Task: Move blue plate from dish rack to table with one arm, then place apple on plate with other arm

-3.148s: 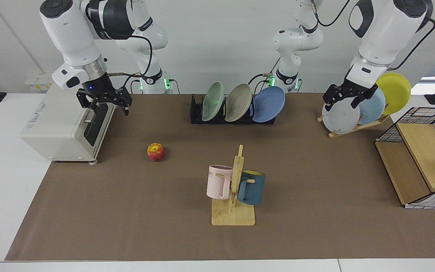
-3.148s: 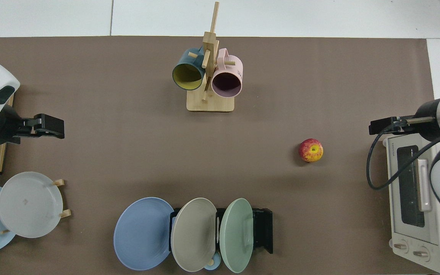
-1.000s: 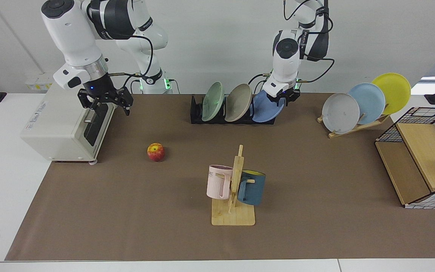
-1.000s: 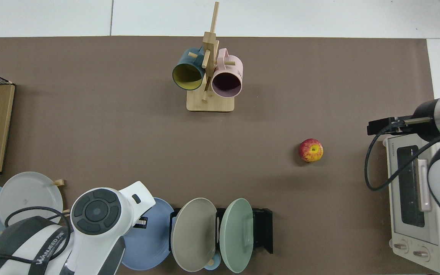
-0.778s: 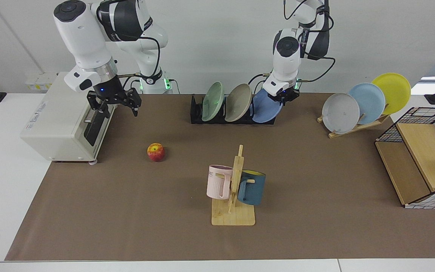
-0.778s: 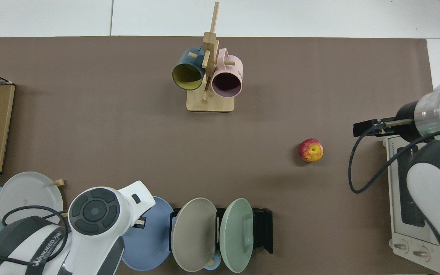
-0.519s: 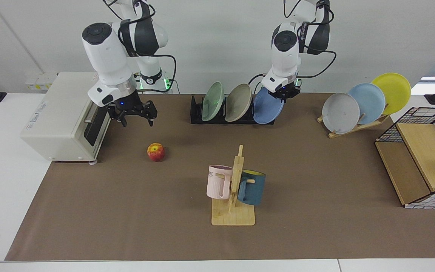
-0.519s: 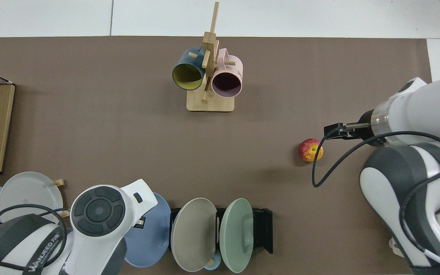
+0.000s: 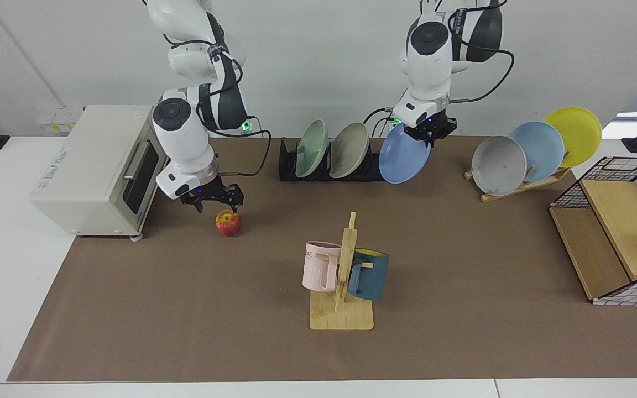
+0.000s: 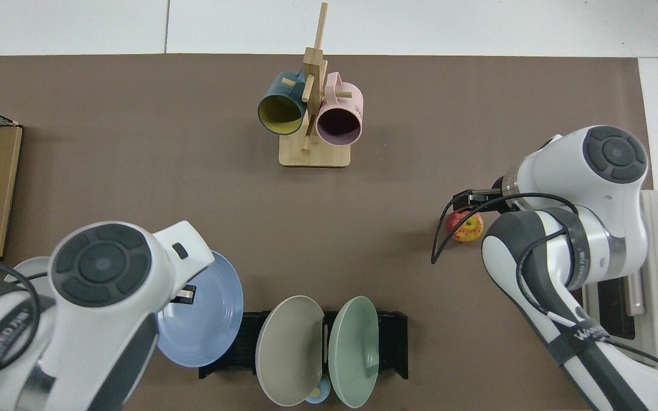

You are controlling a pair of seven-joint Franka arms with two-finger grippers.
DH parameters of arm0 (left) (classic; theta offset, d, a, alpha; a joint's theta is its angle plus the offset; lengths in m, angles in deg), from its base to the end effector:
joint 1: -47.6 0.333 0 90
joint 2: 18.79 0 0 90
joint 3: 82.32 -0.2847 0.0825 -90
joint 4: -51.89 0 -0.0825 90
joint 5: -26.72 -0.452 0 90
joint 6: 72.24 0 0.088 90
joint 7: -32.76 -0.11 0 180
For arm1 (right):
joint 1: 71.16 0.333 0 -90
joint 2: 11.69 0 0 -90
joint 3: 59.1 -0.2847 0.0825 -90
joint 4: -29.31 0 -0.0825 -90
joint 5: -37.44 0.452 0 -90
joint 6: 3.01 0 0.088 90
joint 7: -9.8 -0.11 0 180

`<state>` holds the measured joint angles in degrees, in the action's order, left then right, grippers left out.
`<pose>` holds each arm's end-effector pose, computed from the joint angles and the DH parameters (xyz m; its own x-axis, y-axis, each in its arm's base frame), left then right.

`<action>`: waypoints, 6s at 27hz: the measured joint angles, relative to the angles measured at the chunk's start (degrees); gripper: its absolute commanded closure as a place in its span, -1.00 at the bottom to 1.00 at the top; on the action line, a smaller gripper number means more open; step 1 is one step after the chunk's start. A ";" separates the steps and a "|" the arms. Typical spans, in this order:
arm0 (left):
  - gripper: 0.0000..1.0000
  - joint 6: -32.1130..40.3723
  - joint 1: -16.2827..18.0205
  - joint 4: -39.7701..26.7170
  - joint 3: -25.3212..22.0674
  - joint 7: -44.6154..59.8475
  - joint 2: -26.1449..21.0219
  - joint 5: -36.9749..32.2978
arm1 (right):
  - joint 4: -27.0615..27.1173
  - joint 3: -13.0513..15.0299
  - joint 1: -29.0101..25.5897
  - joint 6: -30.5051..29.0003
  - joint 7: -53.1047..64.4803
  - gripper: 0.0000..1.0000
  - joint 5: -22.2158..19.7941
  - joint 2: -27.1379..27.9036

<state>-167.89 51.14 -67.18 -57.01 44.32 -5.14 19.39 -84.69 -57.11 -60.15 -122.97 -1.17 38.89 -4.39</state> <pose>0.5055 -0.1948 0.4547 0.9764 -0.1610 -0.1442 -0.1939 -0.9471 -0.2557 0.6244 0.1006 0.3286 0.9986 -0.0465 -0.0262 -0.0468 -0.9988 -0.0124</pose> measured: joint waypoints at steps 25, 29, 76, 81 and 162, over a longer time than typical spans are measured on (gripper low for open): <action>1.00 -38.61 -6.50 0.31 -8.41 22.78 -19.64 25.45 | -5.87 0.05 2.17 -9.89 -0.04 0.66 -0.03 7.16; 1.00 -42.65 -11.14 -1.03 -8.05 26.69 -21.75 25.48 | -5.97 0.05 2.17 -9.98 0.02 1.00 -0.07 7.19; -1.00 -10.84 -5.95 11.89 -9.59 13.42 -19.00 8.45 | 7.07 -0.22 4.43 6.60 0.27 1.00 -0.26 -1.85; -1.00 0.18 -1.73 19.66 -10.83 5.29 -17.49 8.04 | 7.08 -0.45 9.93 5.44 -3.05 1.00 -0.25 -0.98; -1.00 1.07 -1.75 19.29 -19.91 -4.31 -9.09 7.61 | 15.16 1.54 -2.61 5.74 11.21 -1.00 0.41 -1.77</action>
<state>-166.82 49.39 -47.89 -76.91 40.01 -14.23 27.01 -69.52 -55.57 -62.76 -117.24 10.04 39.30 -6.16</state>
